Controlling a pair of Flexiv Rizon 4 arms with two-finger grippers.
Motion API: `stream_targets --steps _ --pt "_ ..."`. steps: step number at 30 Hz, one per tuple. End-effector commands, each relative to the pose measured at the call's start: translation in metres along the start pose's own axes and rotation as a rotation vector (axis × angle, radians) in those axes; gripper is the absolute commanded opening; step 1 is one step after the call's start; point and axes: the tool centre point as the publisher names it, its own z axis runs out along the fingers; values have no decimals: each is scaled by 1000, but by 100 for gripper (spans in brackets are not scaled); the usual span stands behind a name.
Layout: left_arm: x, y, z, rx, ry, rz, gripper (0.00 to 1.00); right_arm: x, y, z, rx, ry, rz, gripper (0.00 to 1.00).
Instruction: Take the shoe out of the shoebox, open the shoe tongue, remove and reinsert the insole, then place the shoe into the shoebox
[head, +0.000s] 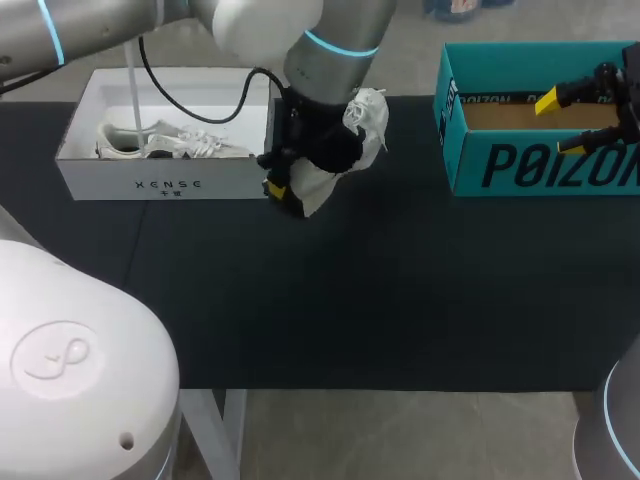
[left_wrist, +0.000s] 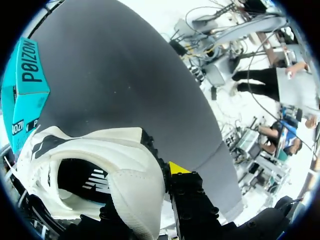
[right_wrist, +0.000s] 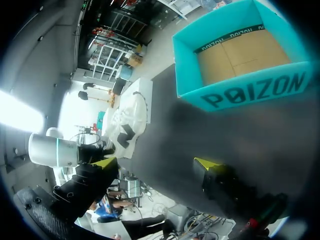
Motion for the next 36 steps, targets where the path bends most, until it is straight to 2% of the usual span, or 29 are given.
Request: stream_targets --steps 1,9,10,12,15,16,33,34,36 --pt "-1 1 -4 -10 5 35 0 0 0 0 0 -3 0 100" --pt "-1 1 -4 -10 5 35 0 0 0 0 0 -3 0 100" --pt "1 2 -3 1 -12 135 0 0 0 0 0 -3 0 100" --pt "6 10 -2 98 -102 422 0 0 0 0 0 -3 0 100" --pt "14 24 -3 95 -97 876 0 0 0 0 0 -3 0 100" --pt "19 30 -6 75 -127 947 0 0 0 0 0 -3 0 100" --pt "19 30 -6 75 -127 947 0 0 0 0 0 -3 0 100" --pt "19 30 -6 58 -148 973 0 0 0 0 0 -3 0 100" --pt "19 42 -4 21 -166 980 0 0 0 0 0 -3 0 100"
